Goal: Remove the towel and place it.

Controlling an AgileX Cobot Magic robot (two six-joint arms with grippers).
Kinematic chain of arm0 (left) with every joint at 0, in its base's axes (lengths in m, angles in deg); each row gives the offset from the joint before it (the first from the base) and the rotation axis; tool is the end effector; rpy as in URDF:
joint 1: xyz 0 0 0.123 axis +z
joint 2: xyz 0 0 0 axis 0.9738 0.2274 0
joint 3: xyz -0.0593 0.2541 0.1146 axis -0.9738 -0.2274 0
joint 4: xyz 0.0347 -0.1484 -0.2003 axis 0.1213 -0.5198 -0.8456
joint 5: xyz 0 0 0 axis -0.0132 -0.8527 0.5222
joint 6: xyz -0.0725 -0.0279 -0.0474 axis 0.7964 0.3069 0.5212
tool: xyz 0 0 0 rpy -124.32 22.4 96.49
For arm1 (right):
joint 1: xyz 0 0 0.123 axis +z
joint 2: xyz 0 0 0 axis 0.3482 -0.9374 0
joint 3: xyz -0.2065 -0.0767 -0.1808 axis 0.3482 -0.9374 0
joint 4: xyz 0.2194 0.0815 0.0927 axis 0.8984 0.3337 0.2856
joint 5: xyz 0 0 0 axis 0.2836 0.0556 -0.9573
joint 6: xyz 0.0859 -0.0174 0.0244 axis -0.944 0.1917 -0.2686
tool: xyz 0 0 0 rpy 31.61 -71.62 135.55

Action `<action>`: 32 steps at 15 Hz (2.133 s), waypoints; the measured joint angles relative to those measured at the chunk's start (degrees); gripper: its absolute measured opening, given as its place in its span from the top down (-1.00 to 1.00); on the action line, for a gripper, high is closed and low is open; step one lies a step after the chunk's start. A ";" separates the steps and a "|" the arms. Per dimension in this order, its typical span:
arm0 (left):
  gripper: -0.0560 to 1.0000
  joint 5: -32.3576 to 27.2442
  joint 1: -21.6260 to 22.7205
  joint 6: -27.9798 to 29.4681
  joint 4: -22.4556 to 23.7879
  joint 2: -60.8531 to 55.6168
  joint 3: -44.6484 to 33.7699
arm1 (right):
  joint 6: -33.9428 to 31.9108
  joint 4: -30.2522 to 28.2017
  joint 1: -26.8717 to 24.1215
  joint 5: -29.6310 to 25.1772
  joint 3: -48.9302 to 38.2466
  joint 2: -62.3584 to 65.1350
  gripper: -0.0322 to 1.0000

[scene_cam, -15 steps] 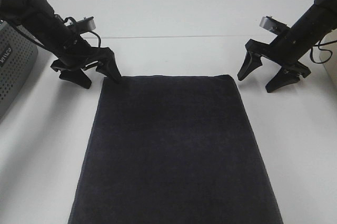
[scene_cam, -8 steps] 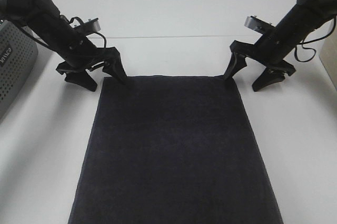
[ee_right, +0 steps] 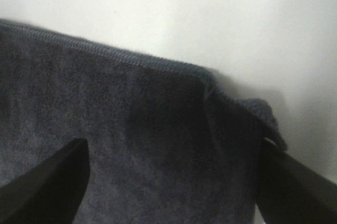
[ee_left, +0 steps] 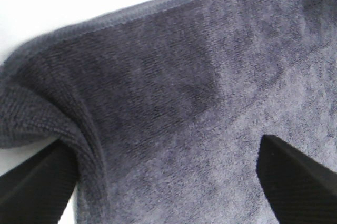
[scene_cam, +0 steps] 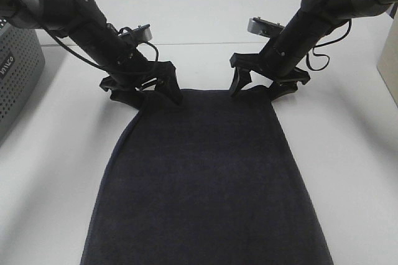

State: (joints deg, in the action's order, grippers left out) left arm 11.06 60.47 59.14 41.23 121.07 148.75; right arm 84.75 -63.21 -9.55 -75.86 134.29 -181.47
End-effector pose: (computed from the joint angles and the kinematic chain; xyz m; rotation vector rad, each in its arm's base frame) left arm 0.4541 -0.1762 0.1033 0.3455 2.8225 -0.7504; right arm 0.4635 0.1155 0.1060 -0.1705 2.8540 0.4827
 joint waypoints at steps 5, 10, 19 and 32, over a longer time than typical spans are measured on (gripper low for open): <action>-0.36 0.06 -0.06 0.06 0.11 0.34 -0.06 | -1.89 -4.30 0.17 2.35 0.00 0.00 -0.39; 0.82 1.20 -0.06 -0.86 0.74 0.86 -0.23 | -3.09 -9.00 0.17 2.41 0.00 -0.40 0.60; 0.87 11.92 -0.06 -6.13 7.10 -0.17 0.23 | -3.15 -11.57 0.17 8.54 3.50 -0.46 0.90; 0.87 32.31 -0.06 -14.15 7.45 1.55 11.12 | -3.15 -17.13 0.17 29.05 10.54 -0.46 0.90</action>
State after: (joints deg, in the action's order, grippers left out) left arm 43.37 60.41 44.99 48.68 122.62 159.86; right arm 81.60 -80.34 -9.38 -46.81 144.83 -181.92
